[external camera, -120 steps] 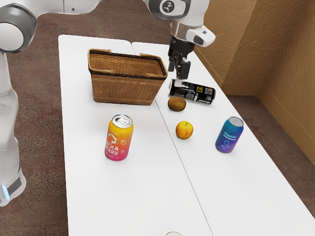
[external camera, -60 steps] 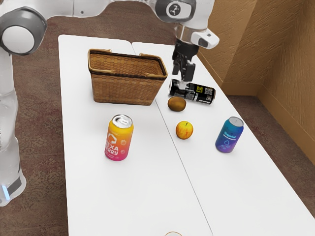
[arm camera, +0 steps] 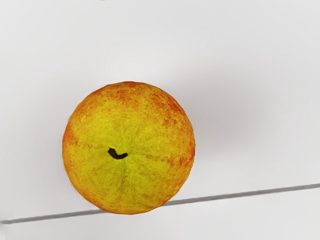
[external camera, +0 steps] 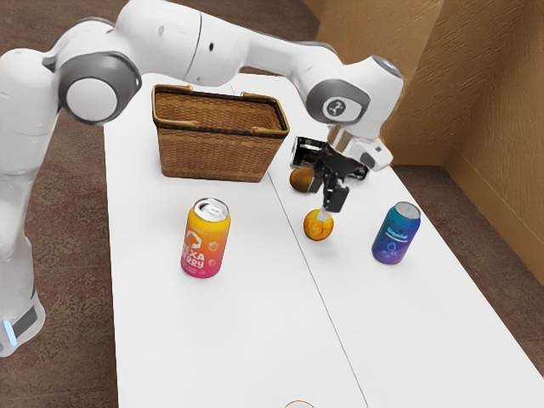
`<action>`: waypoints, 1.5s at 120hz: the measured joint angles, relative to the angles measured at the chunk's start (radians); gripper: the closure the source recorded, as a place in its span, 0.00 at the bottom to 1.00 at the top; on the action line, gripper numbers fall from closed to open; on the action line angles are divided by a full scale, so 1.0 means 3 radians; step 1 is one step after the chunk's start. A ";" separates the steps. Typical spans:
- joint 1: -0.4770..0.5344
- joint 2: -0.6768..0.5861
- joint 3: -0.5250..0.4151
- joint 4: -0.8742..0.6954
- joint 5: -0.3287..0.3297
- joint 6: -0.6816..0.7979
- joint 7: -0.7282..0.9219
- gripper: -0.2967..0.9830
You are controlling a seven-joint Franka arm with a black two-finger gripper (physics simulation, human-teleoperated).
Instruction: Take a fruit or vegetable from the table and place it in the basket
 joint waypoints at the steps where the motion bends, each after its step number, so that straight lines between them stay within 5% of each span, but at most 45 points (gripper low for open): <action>1: -0.0001 -0.0002 0.0009 -0.0010 0.0000 0.0010 0.0002 0.23; 180: 0.0009 0.0342 0.0152 -0.0276 -0.0158 0.0647 0.0259 0.23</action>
